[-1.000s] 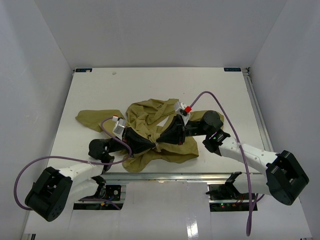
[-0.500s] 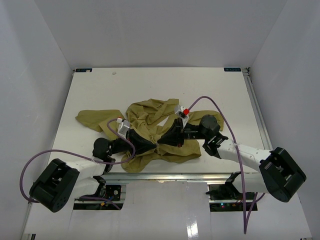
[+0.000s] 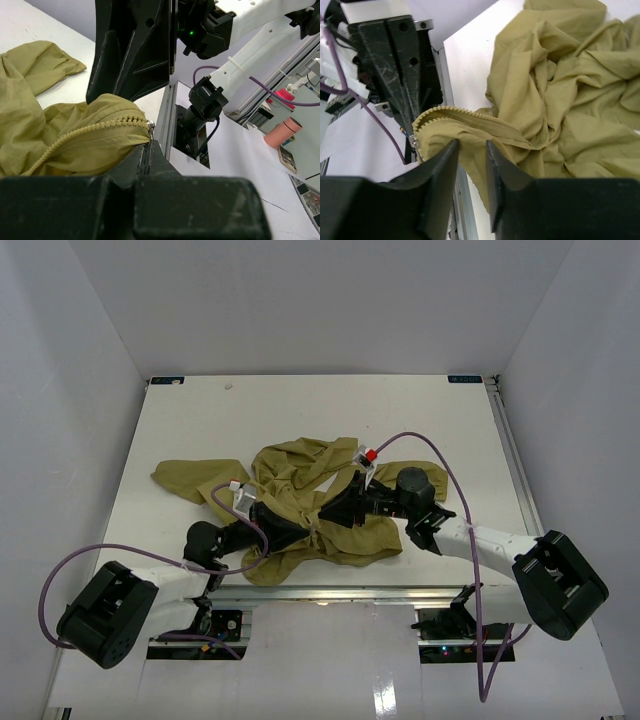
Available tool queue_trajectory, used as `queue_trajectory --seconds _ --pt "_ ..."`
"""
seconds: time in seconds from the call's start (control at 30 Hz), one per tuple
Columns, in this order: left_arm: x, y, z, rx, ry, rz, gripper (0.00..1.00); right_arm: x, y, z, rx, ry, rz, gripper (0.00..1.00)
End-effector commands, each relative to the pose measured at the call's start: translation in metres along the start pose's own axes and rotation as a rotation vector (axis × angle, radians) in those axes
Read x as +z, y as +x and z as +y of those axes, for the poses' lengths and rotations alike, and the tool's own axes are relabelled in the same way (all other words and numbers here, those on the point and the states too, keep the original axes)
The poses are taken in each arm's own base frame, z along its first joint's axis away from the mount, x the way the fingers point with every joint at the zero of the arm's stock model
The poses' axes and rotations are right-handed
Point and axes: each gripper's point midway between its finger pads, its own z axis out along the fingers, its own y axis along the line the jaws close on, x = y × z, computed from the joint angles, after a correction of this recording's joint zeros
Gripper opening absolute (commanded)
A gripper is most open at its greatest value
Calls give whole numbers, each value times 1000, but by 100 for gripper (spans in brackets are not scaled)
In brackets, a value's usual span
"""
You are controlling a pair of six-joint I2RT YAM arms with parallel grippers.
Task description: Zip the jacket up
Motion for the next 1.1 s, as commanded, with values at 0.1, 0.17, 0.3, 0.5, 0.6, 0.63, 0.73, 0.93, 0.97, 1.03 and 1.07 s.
queue_trajectory --seconds 0.1,0.17,0.3,0.5,0.6,0.63,0.73,0.93,0.97,1.03,1.07 --pt "4 -15 -6 51 43 -44 0 -12 -9 -13 45 139 -47 41" --pt "5 -14 -4 41 40 -40 0 -18 -6 -15 51 173 -59 41" --pt "6 -16 -6 40 55 -43 0 -35 -25 -12 30 252 -130 42" --pt "4 -16 -7 45 55 -52 0 -56 -27 16 24 206 -171 38" --pt "4 -17 -7 44 54 -56 0 -58 -18 37 17 123 -164 43" --pt "4 -18 -8 46 57 -59 0 -57 -15 43 12 106 -160 44" --pt "3 -18 -10 49 63 -60 0 -54 -9 51 -4 97 -146 44" --pt "2 -18 -12 59 67 -69 0 -31 5 65 -15 59 -90 42" --pt "1 -18 -12 58 66 -69 0 -26 7 65 -15 58 -76 42" --pt "2 -19 -12 61 65 -69 0 -20 9 62 -17 74 -68 42" --pt "1 -19 -12 63 66 -68 0 -17 11 60 -14 81 -59 42"
